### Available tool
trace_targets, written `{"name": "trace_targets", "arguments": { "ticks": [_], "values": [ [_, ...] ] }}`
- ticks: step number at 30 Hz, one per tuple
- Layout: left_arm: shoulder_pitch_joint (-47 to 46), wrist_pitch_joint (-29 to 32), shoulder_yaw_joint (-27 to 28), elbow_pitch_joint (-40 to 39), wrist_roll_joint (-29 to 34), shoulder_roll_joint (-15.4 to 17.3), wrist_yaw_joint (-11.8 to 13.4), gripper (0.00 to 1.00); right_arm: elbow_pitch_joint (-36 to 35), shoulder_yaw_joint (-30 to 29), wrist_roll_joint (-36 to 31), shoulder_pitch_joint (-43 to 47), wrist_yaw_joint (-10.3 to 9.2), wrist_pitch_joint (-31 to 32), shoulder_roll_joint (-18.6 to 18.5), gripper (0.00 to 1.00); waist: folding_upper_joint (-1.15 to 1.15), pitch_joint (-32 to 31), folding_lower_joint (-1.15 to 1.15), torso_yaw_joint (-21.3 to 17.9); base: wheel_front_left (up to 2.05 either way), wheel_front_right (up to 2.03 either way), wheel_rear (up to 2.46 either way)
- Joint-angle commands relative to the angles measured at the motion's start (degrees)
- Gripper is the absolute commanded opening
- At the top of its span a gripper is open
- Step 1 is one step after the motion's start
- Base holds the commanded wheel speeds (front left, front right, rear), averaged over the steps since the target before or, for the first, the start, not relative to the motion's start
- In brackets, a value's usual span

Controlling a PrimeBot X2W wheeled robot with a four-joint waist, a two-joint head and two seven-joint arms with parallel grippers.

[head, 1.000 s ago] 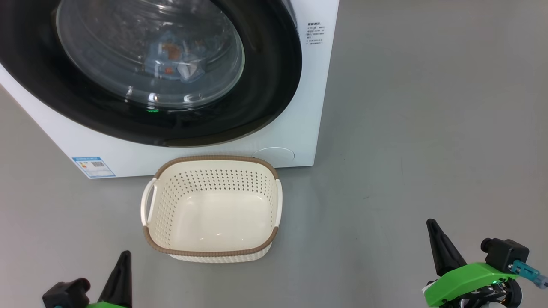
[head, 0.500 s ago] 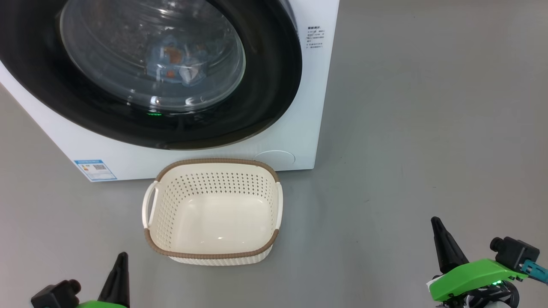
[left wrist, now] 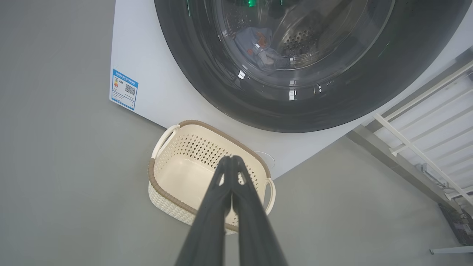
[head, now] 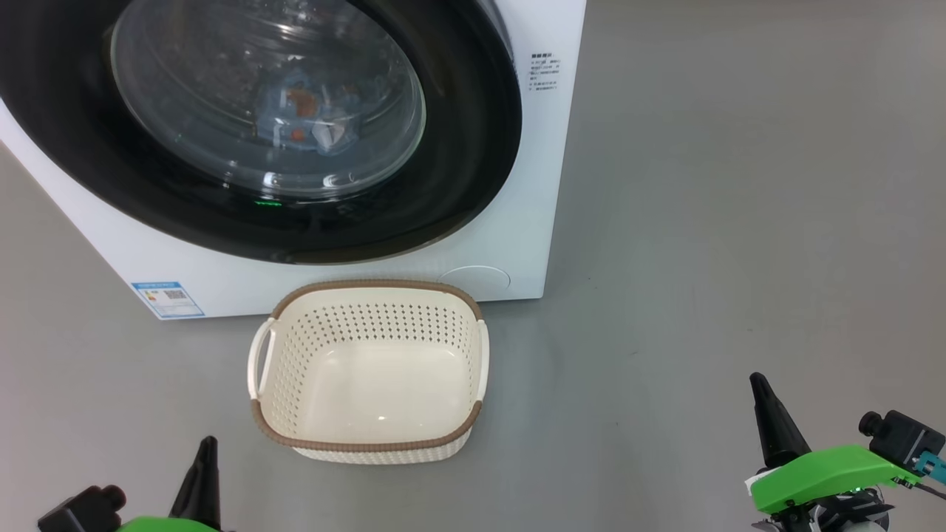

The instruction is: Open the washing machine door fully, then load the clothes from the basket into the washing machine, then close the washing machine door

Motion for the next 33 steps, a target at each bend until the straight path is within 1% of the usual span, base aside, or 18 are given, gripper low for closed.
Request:
{"name": "trace_targets", "arguments": {
  "ticks": [1, 33],
  "values": [
    [-1.7, 0.6, 1.3, -1.7, -1.8, 0.6, 0.0, 0.00, -1.8, -0.2, 1.8, -0.4, 0.03, 0.6, -0.1, 0.00, 0.00, -0.1, -0.01, 0.0, 0.00, 0.00, 0.00],
    [-2.5, 5.8, 4.2, -2.7, -19.5, -0.9, -0.1, 0.00, -4.8, -2.3, 18.6, 0.5, 0.05, 6.1, 1.3, 0.00, 0.00, -2.0, -0.01, 0.2, 0.00, 0.00, 0.00]
  ]
}}
